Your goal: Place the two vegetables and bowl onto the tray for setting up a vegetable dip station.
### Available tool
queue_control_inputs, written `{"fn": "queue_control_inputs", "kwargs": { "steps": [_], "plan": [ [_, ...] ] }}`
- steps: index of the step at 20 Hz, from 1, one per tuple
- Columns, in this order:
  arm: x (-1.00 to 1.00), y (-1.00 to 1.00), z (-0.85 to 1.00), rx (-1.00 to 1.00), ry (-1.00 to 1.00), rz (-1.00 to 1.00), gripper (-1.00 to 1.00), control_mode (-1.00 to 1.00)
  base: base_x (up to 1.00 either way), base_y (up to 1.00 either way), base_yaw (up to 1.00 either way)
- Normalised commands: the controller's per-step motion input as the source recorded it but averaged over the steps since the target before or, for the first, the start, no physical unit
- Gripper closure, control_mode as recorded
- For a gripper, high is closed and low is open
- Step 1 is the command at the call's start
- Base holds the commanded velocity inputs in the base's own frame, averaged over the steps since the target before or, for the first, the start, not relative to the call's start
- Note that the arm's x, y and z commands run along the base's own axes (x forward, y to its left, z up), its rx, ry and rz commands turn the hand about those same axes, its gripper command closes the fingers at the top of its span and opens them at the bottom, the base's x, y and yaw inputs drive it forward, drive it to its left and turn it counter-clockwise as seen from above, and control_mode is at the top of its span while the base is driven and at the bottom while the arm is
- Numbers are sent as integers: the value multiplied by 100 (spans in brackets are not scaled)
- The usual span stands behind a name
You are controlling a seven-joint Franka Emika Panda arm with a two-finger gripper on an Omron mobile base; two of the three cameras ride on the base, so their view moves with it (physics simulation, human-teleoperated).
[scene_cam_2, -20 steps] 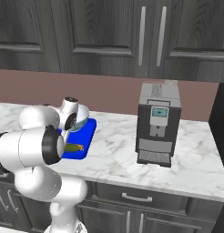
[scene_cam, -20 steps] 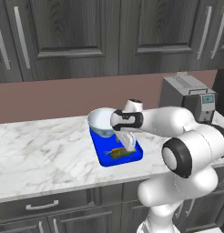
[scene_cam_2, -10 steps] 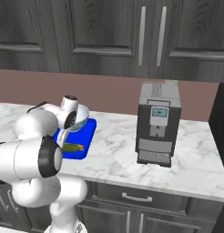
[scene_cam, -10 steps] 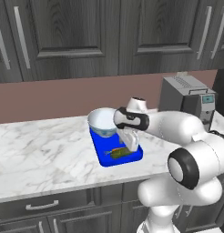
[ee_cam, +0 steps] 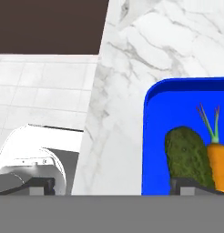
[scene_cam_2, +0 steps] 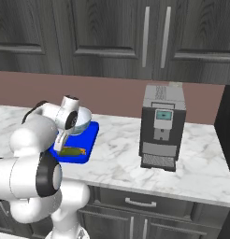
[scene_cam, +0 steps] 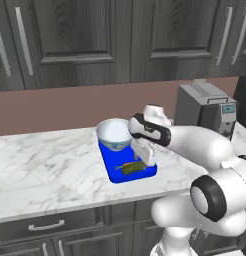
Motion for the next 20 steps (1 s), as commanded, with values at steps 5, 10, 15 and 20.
{"fn": "queue_control_inputs", "kwargs": {
  "steps": [5, 10, 15, 20],
  "plan": [
    [-44, -7, 14, 0, 0, -2, -100, -100, 0, 0, 0],
    [-45, -5, 8, 0, 0, -9, -100, -100, 0, 0, 0],
    [-43, -9, 8, 0, 0, -17, -100, -100, 0, 0, 0],
    [-36, -9, 18, 0, 0, -25, -100, -100, 0, 0, 0]
  ]
}}
